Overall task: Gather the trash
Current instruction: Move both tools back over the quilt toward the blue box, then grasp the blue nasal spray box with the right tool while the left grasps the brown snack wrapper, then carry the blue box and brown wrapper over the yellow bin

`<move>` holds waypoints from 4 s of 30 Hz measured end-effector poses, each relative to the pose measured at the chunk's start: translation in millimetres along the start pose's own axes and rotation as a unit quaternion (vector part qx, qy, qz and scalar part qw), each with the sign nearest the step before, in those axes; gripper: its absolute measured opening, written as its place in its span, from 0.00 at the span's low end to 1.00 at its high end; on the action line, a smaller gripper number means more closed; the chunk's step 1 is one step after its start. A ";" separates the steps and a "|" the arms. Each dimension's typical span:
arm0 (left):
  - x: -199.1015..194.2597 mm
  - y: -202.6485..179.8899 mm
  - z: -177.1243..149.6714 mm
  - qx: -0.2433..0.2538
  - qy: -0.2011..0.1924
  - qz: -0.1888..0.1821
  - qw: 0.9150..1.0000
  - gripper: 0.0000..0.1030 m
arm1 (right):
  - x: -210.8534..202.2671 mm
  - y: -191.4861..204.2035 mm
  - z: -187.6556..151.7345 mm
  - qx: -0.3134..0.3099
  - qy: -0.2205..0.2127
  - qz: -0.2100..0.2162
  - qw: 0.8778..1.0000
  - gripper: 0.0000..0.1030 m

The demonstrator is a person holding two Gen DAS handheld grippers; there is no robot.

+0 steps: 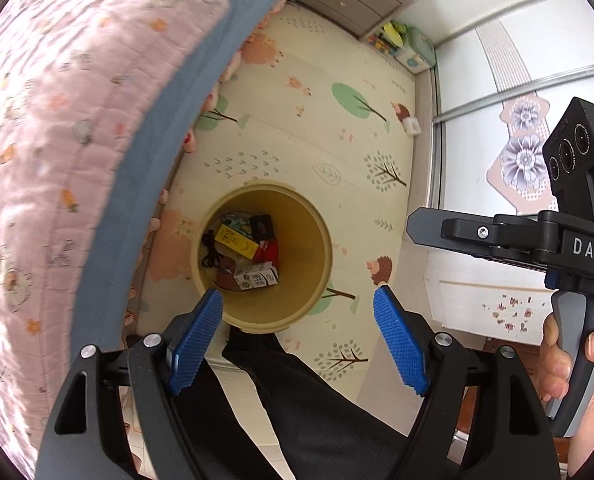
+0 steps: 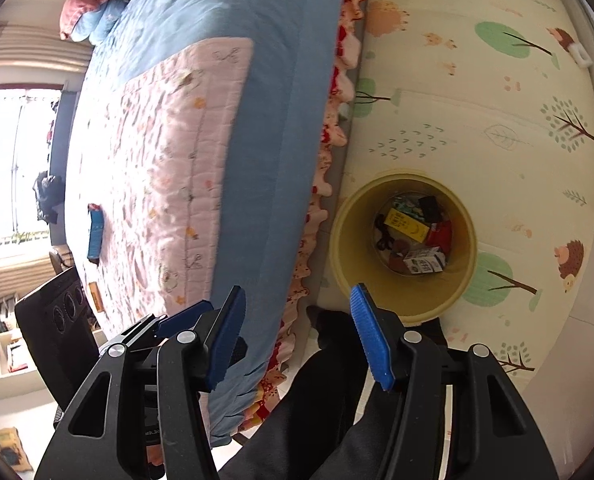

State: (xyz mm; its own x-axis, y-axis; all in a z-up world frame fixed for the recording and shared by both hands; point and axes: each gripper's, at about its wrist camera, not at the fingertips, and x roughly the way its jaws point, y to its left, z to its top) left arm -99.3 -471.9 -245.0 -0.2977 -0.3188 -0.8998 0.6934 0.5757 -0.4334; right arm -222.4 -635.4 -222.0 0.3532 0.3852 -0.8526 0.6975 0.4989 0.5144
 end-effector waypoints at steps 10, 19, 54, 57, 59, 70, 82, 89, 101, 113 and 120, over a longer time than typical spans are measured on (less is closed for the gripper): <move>-92.5 105.7 -26.2 -0.079 -0.072 0.028 0.994 0.75 | 45.3 137.8 8.5 -0.097 0.018 0.012 0.995 0.52; -188.7 236.8 -75.6 -0.173 -0.139 0.075 0.972 0.75 | 113.6 294.4 -9.2 -0.209 0.050 0.023 0.976 0.52; -316.2 567.6 -95.2 -0.422 -0.234 0.132 0.866 0.78 | 371.7 686.1 -8.5 -0.645 0.146 -0.018 0.750 0.60; -314.5 589.0 -94.3 -0.438 -0.231 0.129 0.859 0.78 | 399.5 699.5 -14.9 -0.680 0.152 -0.027 0.716 0.62; -313.8 601.2 -96.1 -0.449 -0.231 0.124 0.854 0.78 | 415.8 703.2 -19.0 -0.699 0.156 -0.036 0.697 0.63; -307.3 646.6 -89.5 -0.465 -0.212 0.125 0.850 0.78 | 481.1 690.5 -22.3 -0.745 0.171 -0.092 0.638 0.56; -299.9 704.9 -55.7 -0.475 -0.211 0.121 0.846 0.78 | 455.5 683.5 6.0 -0.653 0.191 -0.045 0.732 0.50; -291.7 730.5 -36.8 -0.484 -0.198 0.116 0.845 0.78 | 451.5 677.4 13.0 -0.624 0.194 -0.042 0.756 0.50; -280.6 733.4 -22.3 -0.497 -0.175 0.138 0.839 0.37 | 460.9 669.7 7.6 -0.605 0.208 -0.047 0.767 0.50; -301.8 670.5 -65.8 -0.472 -0.206 0.127 0.848 0.33 | 418.7 668.7 4.1 -0.582 0.186 -0.028 0.791 0.50; -306.9 605.4 -92.3 -0.447 -0.201 0.126 0.863 0.33 | 371.2 648.7 -8.4 -0.569 0.169 -0.019 0.805 0.50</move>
State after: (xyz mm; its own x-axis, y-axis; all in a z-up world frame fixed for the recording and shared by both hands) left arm 351.3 43.9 -235.8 0.1642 -0.2314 -0.9589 -0.1330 0.9580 -0.2540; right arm 356.0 -162.2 -204.1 0.0212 0.4459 -0.8948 -0.3860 0.8293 0.4041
